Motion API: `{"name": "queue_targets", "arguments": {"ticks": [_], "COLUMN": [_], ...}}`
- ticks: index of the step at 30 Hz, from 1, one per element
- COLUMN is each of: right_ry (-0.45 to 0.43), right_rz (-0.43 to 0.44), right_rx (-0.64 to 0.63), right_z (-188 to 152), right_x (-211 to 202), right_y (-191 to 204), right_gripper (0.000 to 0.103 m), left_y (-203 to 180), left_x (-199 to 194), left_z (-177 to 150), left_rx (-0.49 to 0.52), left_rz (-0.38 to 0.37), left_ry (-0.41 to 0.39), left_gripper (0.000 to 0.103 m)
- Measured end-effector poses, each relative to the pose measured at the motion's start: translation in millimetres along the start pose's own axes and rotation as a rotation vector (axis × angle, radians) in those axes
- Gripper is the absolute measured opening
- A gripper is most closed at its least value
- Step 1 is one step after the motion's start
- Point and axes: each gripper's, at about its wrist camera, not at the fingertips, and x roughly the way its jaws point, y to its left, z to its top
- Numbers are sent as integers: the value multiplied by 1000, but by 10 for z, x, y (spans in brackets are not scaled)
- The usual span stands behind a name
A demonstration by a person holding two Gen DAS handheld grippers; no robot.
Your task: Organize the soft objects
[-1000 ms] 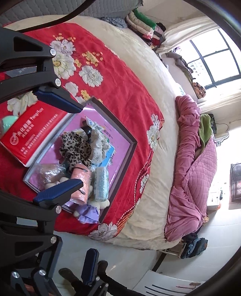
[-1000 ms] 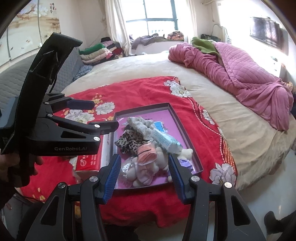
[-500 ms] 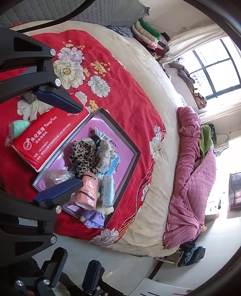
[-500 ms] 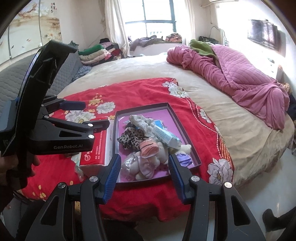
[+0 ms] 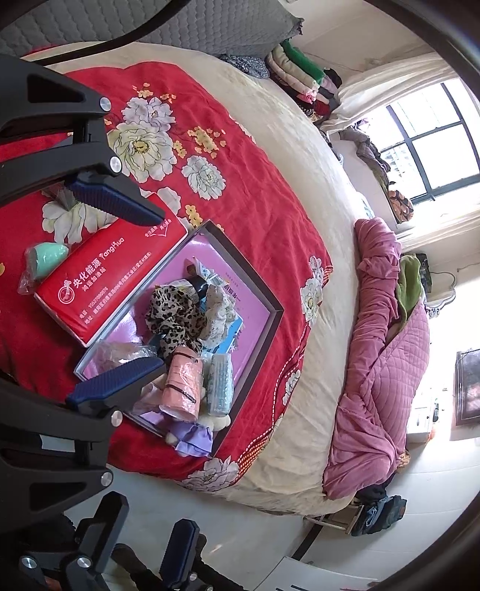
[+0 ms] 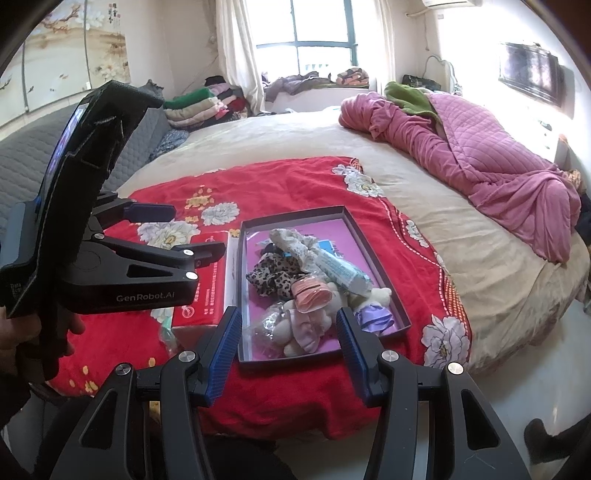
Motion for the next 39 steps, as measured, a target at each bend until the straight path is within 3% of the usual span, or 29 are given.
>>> {"name": "queue_targets", "arguments": {"ticks": [39], "right_ry": [-7], "right_rz": [-2], "right_rx": [-4], "right_z": [8], "right_x": [-31], "right_y": [18], "right_gripper": [55], "left_y": [-15], "left_x": [-59], "left_z": [48], "left_rx": [8], "left_rz": [-9], "left_ry": [-9], "left_gripper": [73]}}
